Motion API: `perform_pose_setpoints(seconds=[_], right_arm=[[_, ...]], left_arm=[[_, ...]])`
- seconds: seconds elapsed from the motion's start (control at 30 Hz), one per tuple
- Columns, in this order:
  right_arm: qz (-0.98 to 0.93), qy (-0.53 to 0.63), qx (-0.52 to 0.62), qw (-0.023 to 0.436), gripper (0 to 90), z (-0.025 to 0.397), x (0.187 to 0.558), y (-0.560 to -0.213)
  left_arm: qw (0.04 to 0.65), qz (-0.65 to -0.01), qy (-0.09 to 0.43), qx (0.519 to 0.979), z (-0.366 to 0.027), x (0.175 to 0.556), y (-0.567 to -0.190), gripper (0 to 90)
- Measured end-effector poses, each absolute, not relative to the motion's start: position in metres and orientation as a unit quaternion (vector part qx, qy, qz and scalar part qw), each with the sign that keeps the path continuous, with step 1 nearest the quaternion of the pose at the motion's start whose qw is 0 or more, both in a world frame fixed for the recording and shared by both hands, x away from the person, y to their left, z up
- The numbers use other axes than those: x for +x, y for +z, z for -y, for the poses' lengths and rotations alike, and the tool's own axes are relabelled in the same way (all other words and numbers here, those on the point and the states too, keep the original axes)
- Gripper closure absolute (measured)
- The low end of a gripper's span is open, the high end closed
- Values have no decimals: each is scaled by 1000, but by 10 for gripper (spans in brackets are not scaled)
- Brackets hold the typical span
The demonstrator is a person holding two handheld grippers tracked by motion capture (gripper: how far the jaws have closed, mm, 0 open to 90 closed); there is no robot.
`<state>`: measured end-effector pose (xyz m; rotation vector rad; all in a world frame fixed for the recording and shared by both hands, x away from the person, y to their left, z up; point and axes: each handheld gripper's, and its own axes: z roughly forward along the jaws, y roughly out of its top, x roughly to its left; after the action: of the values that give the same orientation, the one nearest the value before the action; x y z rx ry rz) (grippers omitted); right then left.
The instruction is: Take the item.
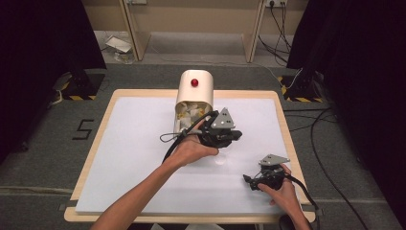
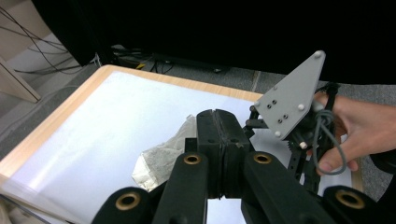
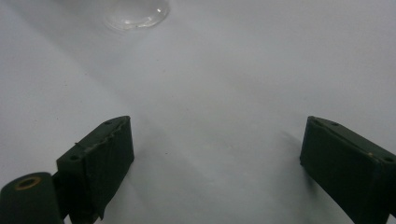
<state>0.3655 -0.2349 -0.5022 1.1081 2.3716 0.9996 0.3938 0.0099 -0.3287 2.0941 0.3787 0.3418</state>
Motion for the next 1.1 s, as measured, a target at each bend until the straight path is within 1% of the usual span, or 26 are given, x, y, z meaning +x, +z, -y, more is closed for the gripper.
perform_pose_setpoints(seconds=[0.53, 1.1], right_arm=[[-834, 352, 389, 169, 103, 235, 366, -502], [-834, 352, 389, 170, 103, 235, 366, -502]], left_arm=[[445, -180, 138, 867, -11, 406, -365, 884], [432, -196, 145, 868, -15, 410, -381, 882]])
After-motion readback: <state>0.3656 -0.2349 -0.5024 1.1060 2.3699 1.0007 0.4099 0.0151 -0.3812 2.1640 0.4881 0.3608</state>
